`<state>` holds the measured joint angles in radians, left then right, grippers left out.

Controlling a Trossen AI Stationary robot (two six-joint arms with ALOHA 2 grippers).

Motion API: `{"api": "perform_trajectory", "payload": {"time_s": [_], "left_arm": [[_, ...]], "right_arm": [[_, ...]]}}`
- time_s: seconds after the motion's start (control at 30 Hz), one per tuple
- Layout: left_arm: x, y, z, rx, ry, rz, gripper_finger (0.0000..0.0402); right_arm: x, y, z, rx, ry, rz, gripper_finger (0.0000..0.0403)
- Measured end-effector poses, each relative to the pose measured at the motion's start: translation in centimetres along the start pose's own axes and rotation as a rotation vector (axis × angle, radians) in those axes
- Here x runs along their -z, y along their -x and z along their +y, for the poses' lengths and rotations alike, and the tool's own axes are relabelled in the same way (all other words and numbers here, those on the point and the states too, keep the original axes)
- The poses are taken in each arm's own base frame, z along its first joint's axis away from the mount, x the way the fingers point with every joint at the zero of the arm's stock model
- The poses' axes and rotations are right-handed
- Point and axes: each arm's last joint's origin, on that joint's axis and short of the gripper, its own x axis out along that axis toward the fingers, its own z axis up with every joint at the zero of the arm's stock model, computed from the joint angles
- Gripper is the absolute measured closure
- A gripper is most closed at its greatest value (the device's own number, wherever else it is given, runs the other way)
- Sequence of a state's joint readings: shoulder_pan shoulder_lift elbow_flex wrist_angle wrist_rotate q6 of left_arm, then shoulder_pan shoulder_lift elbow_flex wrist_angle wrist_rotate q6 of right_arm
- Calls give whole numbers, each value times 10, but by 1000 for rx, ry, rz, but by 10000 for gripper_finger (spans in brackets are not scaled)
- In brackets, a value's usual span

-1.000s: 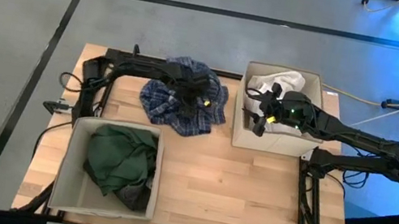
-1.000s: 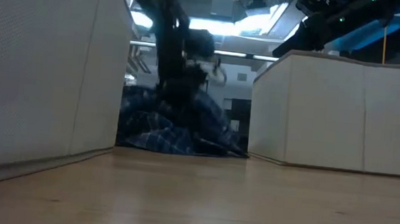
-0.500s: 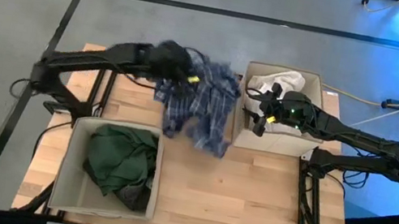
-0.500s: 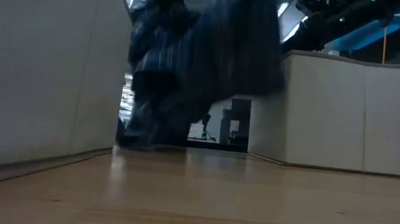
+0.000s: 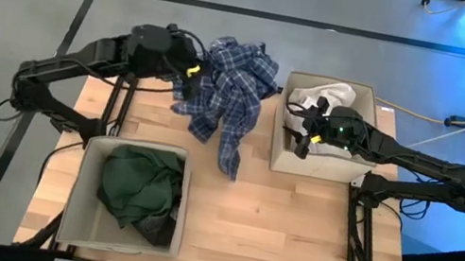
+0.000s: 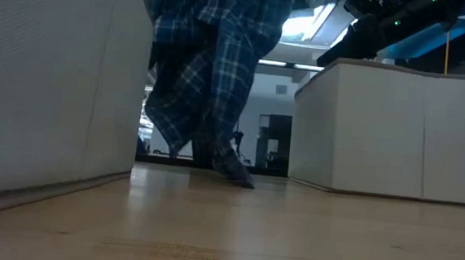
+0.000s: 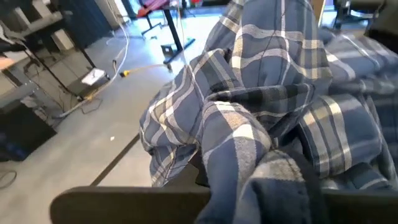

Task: Sort clothes
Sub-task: Put the blue polo shirt into the left laundry organizer

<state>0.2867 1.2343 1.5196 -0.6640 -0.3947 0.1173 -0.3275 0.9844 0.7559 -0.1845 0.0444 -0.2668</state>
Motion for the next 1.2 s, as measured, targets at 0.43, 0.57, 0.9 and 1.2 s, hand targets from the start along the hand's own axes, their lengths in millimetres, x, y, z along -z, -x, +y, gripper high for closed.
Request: {"api": "perform_trajectory", "payload": {"time_s": [0.43,0.57,0.9,1.2], "left_arm": [[-21,38,11,-12,-1,-253,381],[-26,66,13,26,35,-360,384],[-28,139,28,190,240,-605,379],[-19,204,63,512,511,-587,378]], "right_arm": [[1,0,-1,50,-16,20,165],[1,0,-2,64,-31,24,165],[1,0,-2,76,-64,25,165],[1,0,-2,77,-91,23,165]]}}
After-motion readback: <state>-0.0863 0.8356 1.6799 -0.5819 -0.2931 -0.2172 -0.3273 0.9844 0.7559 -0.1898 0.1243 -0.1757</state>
